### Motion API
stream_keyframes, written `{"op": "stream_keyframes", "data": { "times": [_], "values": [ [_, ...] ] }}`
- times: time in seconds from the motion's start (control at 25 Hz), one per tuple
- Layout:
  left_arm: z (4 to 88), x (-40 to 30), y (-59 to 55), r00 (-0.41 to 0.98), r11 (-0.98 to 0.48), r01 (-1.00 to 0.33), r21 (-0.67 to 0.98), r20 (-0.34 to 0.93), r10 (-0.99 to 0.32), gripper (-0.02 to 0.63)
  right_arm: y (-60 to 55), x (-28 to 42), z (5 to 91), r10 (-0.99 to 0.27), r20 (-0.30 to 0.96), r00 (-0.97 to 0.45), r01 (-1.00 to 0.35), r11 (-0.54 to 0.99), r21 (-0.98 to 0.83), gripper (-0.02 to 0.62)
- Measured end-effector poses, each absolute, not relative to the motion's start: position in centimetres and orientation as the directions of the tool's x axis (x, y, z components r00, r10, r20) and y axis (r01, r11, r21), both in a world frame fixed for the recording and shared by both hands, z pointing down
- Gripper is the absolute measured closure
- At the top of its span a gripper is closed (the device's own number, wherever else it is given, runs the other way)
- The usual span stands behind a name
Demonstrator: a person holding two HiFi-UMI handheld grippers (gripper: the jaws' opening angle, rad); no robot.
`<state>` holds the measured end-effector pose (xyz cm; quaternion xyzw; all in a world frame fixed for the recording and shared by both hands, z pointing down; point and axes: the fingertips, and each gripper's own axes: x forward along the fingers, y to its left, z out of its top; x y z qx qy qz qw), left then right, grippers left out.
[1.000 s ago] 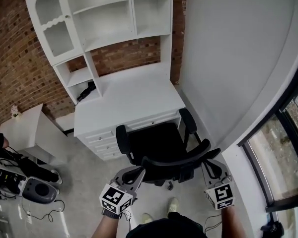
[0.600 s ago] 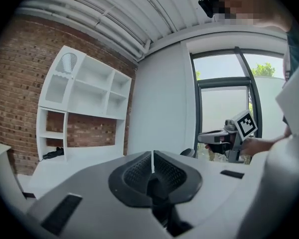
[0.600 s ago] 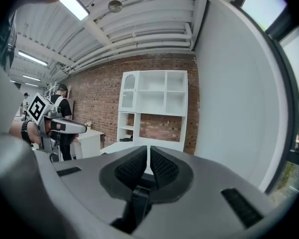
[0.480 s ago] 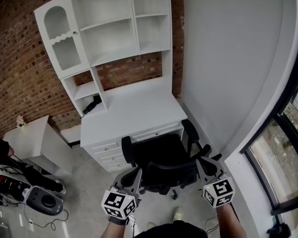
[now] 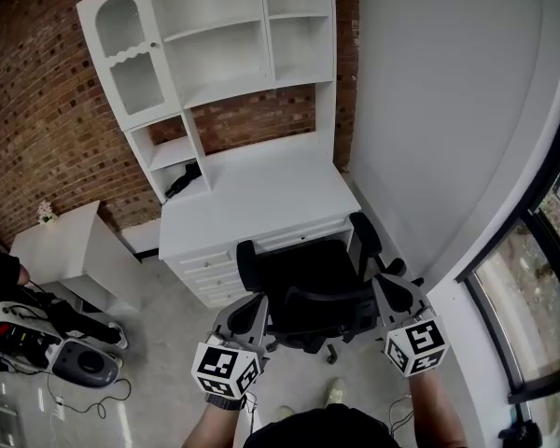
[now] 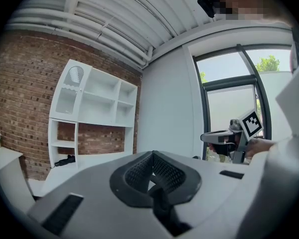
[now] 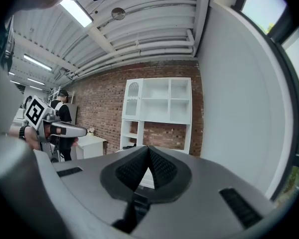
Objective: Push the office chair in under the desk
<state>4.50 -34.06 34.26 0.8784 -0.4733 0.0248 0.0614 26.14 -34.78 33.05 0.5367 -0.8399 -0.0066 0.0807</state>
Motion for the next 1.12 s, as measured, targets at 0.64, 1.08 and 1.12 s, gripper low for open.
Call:
{"op": "stream_keyframes", "data": {
  "times": [0.64,1.08,1.12],
  "values": [
    [33.7,2.9,-34.2,0.508,-0.501,-0.861,0.091,0.096,-0.856,0.6,-35.0,25.6,31.8,-0.902,0.095,-0.421,-0.901,0.428,0.074,0.591],
    [34.4,2.7,-34.5,0.495,-0.487,-0.868,0.093,0.103,-0.863,0.6,-35.3,25.4,32.0,-0.897,0.096,-0.431,-0.895,0.438,0.081,0.592],
    [34.5,2.7,-34.6,0.495,-0.487,-0.869,0.093,0.103,-0.863,0.6,-35.4,25.4,32.1,-0.897,0.097,-0.431,-0.895,0.439,0.082,0.591]
  ]
}}
